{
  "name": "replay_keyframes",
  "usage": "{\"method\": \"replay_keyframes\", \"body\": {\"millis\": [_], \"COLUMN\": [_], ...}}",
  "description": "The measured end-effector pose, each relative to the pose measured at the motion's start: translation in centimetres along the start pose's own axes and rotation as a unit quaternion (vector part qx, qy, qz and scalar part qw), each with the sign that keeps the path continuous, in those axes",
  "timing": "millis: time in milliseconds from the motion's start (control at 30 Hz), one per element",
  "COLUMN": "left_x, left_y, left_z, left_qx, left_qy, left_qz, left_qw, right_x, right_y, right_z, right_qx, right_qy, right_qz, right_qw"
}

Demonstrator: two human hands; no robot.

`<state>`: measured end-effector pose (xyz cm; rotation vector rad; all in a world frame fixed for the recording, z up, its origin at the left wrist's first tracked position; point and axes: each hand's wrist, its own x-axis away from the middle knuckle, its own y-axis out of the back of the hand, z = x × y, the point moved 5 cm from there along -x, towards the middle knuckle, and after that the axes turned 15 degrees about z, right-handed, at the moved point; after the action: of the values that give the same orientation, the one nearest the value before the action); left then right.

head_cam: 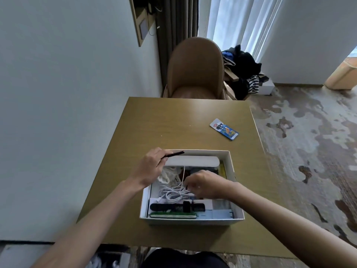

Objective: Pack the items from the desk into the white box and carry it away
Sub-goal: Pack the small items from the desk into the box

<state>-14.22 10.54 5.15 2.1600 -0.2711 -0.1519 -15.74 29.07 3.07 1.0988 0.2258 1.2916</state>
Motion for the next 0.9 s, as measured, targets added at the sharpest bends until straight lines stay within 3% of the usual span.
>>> {"method": "replay_keyframes", "body": {"millis": [167,367,500,667,767,900], "left_x": [0.4,-0.4,-0.5,-1.0,-2.0,-4.4], "left_y": [-2.5,-6.2,-7.6,-6.1,-4.5,-2.4], "left_z": [-0.9,-0.9,-1.2,-1.1,-1.2,-2.0], "left_qx": [-0.008,-0.014,-0.028,-0.03,-0.032,-0.017], "left_qy": [0.019,0.076,0.083,0.086,0.089,0.073], "left_qz": [0.041,0.202,0.247,0.188,0.136,0.085], "left_qw": [0.999,0.976,0.965,0.978,0.986,0.994], "right_x": [3.5,5.1,5.9,7.0,7.8,8.5], "right_y": [2.0,2.4,2.1,2.8,3.6,5.5], "right_z": [-4.8,-6.2,-6.6,-6.8,-8.0,-11.2], "right_qx": [0.008,-0.019,-0.051,-0.097,-0.225,-0.278], "right_qy": [-0.075,-0.085,-0.09,-0.078,-0.059,-0.084], "right_qz": [-0.032,-0.045,-0.055,-0.104,-0.166,-0.249], "right_qw": [0.997,0.995,0.993,0.987,0.958,0.924]}}
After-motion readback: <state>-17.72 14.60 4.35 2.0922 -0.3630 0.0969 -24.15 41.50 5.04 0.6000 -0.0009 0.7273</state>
